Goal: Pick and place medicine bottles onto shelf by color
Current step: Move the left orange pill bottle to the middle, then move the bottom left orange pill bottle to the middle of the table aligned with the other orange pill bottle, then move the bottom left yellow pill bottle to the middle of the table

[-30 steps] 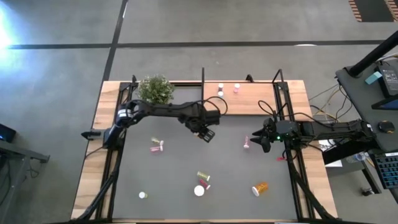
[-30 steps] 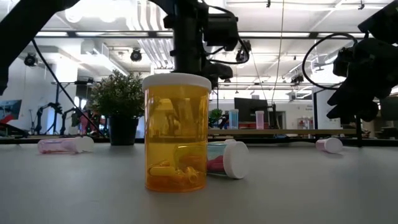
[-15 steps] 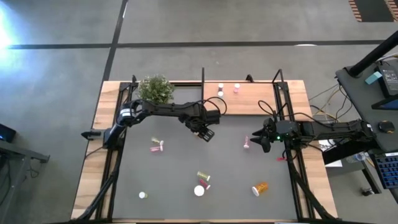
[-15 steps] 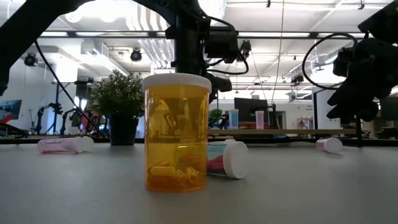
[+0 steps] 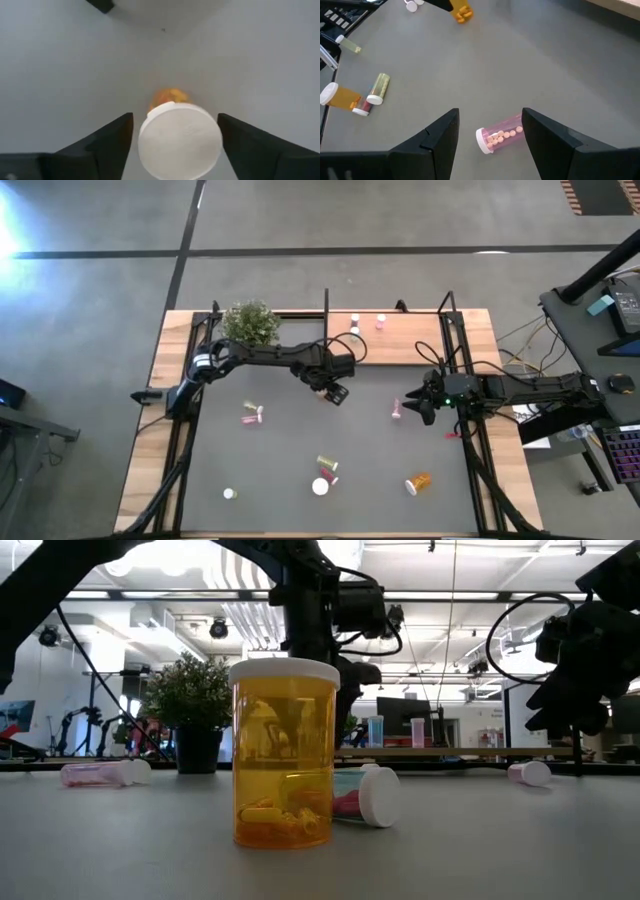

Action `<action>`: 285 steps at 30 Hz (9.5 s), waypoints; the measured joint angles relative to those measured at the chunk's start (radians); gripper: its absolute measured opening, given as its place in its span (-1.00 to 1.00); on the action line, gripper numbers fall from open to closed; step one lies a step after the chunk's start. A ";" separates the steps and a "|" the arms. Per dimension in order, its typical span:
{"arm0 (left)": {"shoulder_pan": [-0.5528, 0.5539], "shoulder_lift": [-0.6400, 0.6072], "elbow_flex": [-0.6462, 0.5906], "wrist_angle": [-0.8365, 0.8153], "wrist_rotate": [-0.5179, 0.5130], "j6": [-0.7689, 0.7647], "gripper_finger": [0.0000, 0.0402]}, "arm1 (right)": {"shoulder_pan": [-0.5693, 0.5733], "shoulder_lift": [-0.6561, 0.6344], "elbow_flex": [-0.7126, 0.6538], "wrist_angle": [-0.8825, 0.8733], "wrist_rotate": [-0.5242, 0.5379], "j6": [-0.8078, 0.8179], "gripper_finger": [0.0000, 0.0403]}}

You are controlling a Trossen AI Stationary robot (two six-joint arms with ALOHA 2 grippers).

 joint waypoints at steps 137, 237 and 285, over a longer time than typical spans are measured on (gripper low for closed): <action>-0.084 0.013 0.043 -0.067 0.145 -0.561 0.01 | 0.000 0.000 0.000 0.000 0.000 0.000 0.02; -1.019 -0.555 -0.780 0.233 0.190 -1.624 0.66 | 0.000 0.000 0.000 0.000 0.000 0.000 0.02; -0.334 -0.486 -0.680 0.240 0.319 -1.069 -0.58 | 0.000 0.000 0.000 0.000 0.000 0.000 0.02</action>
